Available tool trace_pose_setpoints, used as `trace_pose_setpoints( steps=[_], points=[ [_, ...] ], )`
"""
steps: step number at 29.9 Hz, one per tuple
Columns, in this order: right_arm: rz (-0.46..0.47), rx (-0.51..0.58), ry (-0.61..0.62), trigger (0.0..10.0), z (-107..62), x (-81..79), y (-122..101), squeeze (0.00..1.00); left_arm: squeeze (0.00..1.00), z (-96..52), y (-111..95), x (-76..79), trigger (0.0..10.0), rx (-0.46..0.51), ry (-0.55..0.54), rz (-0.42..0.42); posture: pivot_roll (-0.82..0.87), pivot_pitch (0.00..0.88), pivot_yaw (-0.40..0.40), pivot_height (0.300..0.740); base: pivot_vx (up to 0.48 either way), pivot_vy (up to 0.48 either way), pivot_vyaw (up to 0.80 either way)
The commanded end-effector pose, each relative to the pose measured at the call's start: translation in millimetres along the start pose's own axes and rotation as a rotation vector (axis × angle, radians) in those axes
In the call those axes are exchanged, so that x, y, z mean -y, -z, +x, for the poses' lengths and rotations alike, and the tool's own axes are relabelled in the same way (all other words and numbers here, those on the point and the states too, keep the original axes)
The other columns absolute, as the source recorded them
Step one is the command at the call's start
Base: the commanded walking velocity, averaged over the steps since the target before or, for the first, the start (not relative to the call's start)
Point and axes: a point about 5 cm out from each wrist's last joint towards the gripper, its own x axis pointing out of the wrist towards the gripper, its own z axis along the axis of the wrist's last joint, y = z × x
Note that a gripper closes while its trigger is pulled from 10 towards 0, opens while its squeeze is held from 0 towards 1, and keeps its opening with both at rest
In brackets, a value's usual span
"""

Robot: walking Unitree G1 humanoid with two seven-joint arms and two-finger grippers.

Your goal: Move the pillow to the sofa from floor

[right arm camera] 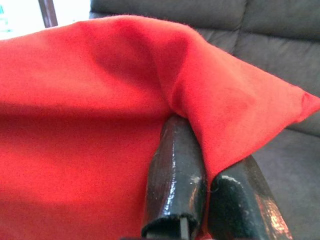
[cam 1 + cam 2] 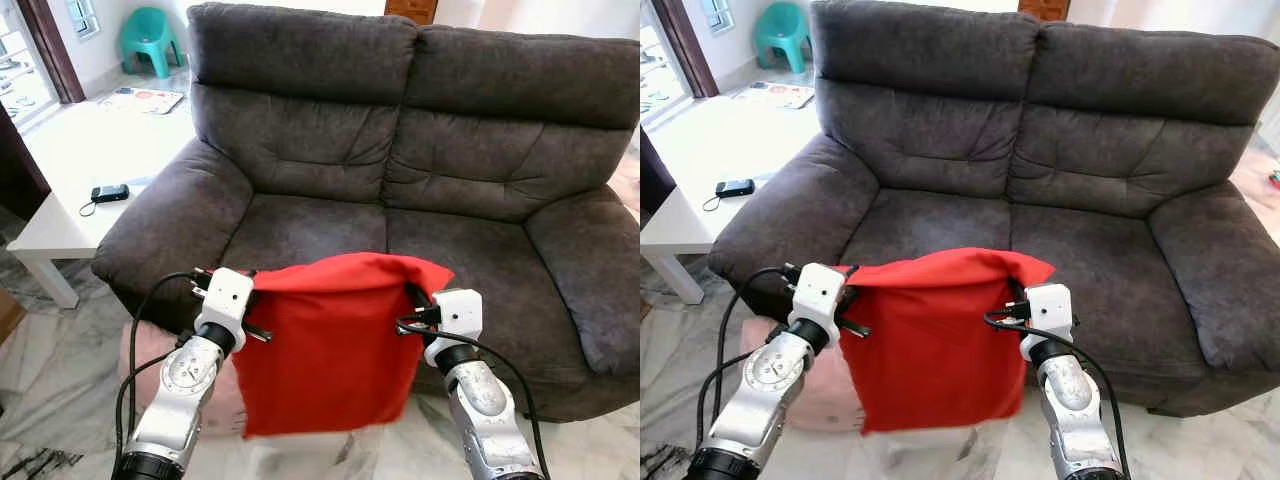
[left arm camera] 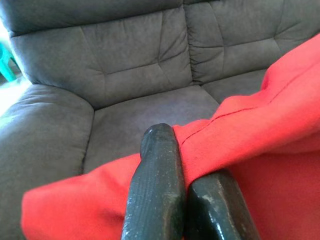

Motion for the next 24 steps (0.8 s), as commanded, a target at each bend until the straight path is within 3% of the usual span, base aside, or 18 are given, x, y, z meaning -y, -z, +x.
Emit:
trace_pose_setpoints(
  steps=[1, 3, 8, 11, 17, 24],
  points=[
    [0.006, 0.059, 0.049, 10.0, 3.4, 5.7, -11.2, 0.00, 0.00, 4.6, -29.9, -6.6, 10.0, 0.123, -0.041, 0.059, 0.09, 0.000, -0.059, 0.740, 0.000, 0.000, 0.00],
    [0.022, 0.064, 0.068, 10.0, 2.8, 8.0, -11.2, 0.00, 0.00, 3.8, -29.0, -8.6, 10.0, 0.117, -0.054, 0.099, 0.09, 0.000, -0.060, 0.740, 0.000, 0.000, 0.00],
    [0.058, 0.078, 0.079, 10.0, 0.5, 7.4, -13.0, 0.00, 0.00, 8.0, -39.5, -26.7, 10.0, 0.161, -0.207, 0.108, 0.09, 0.000, -0.064, 0.740, 0.000, 0.000, 0.00],
    [0.065, 0.080, 0.075, 10.0, -0.2, 6.1, -12.7, 0.00, 0.00, 9.0, -44.1, -30.5, 10.0, 0.179, -0.237, 0.098, 0.09, 0.000, -0.064, 0.740, 0.000, 0.000, 0.00],
    [0.100, 0.088, 0.067, 10.0, -2.1, 3.8, -11.0, 0.00, 0.00, 7.9, -48.0, -33.5, 10.0, 0.207, -0.302, 0.096, 0.08, 0.000, -0.060, 0.740, 0.000, 0.000, 0.00],
    [0.194, 0.102, 0.119, 10.0, -4.6, 10.5, -9.1, 0.00, 0.00, 6.2, -38.2, -33.6, 10.0, 0.177, -0.329, 0.039, 0.08, 0.000, -0.057, 0.740, 0.000, 0.000, 0.00]
  ],
)
